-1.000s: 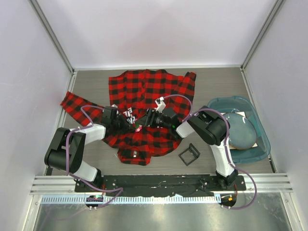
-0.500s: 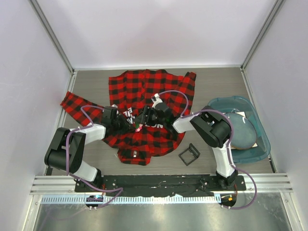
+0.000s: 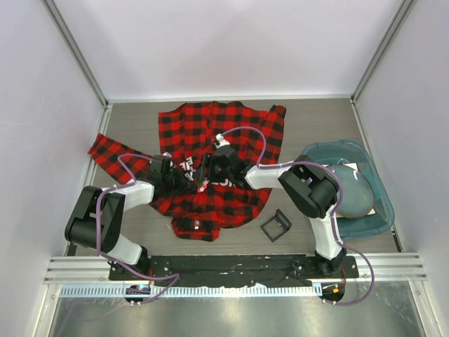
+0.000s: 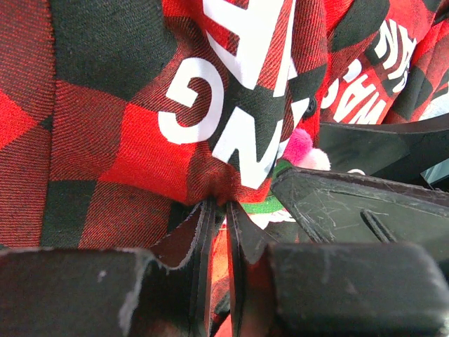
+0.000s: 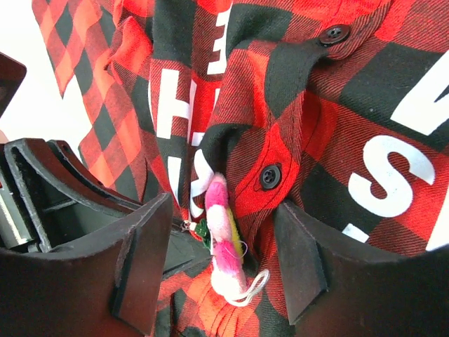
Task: Remove the brooch from the garment
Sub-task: Open the brooch over the flattened clothing.
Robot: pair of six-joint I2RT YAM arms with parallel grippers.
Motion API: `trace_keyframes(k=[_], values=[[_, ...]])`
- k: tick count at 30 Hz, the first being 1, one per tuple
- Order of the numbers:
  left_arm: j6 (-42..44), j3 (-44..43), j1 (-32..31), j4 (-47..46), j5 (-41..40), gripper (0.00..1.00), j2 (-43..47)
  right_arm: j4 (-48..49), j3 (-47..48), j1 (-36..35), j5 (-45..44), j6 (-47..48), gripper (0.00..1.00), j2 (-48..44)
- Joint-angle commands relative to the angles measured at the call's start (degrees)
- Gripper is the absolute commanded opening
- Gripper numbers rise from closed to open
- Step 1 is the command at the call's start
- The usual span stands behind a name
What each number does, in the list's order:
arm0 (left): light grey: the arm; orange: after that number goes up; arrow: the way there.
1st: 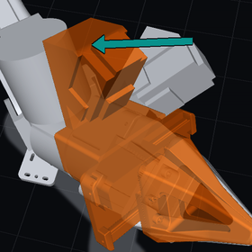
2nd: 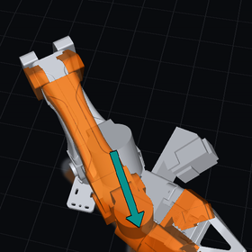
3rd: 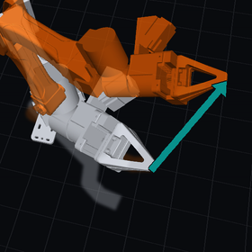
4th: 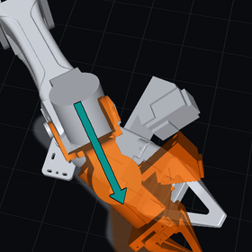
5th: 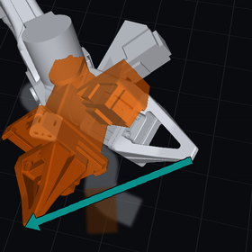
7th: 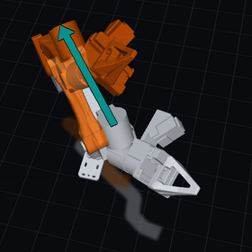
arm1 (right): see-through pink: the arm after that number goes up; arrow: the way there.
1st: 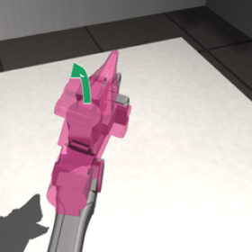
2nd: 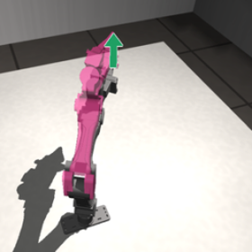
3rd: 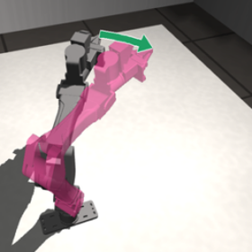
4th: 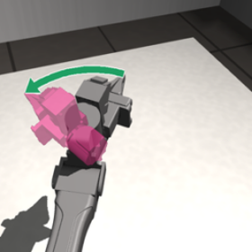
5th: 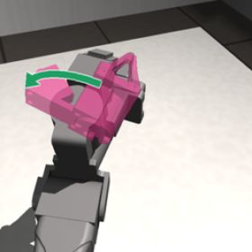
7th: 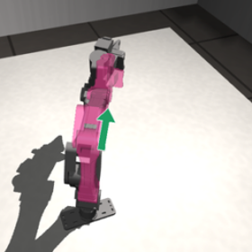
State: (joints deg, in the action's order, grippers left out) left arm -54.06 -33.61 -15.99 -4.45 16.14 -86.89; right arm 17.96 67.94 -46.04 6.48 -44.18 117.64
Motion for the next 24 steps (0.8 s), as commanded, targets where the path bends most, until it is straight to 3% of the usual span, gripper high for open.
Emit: trace_keyframes(k=[1, 8, 10, 15, 17, 18, 21, 24], values=[[0.1, 1.1, 0.1, 0.5, -0.6, 0.16, -0.7, -2.0, 1.1, -0.1, -1.9, 1.2, 0.63, -2.7], [-0.2, 1.8, 0.0, 0.0, -0.8, 0.16, -1.4, 8.7, -4.5, 0.8, 3.8, -1.6, 0.49, -3.4], [-0.3, 1.9, 0.0, -0.1, -0.8, 0.16, -1.5, 16.0, -7.5, 1.3, 6.3, -2.3, 0.38, -3.3], [-1.1, 2.5, 0.0, -1.6, 0.0, 0.16, -2.6, 40.3, -13.5, 3.5, 15.2, -7.5, 0.27, 0.3], [-1.5, 2.8, 0.1, -2.0, 0.7, 0.16, -2.8, 46.5, -14.8, 4.1, 17.7, -9.7, 0.06, 3.5], [-1.7, 2.9, 0.1, -2.2, 1.0, 0.16, -2.7, 50.1, -14.3, 4.4, 20.4, -11.6, 0.01, 4.9], [-1.5, 3.4, 0.1, -1.6, 1.3, 0.16, -1.8, 52.4, -13.7, 4.7, 22.1, -11.6, 0.01, 7.2], [-1.1, 3.2, 0.0, -0.3, 0.9, 0.16, -0.1, 52.4, -14.2, 4.8, 23.3, -10.2, 0.28, 6.9]])
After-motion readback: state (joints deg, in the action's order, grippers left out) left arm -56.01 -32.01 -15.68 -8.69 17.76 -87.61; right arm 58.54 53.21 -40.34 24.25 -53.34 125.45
